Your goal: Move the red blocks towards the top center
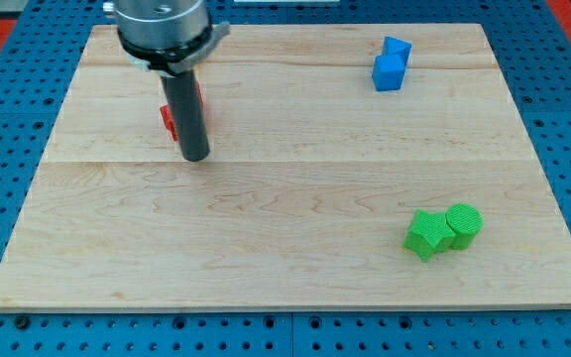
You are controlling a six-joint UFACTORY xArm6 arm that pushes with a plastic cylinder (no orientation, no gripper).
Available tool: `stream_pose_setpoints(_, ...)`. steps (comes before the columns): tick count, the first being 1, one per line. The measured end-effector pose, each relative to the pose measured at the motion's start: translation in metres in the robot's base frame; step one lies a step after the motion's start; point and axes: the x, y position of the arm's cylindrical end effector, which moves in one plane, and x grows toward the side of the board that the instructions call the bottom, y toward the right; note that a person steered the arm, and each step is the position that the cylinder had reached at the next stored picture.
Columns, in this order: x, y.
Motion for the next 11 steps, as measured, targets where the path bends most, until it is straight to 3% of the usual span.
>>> stream_pose_setpoints(2, -0.031, -0.053)
stream_pose_setpoints(4, -0.042, -0.059)
stream_pose_setpoints(8, -0.068, -0.019)
stream_pose_setpoints(11, -0.118, 0.023)
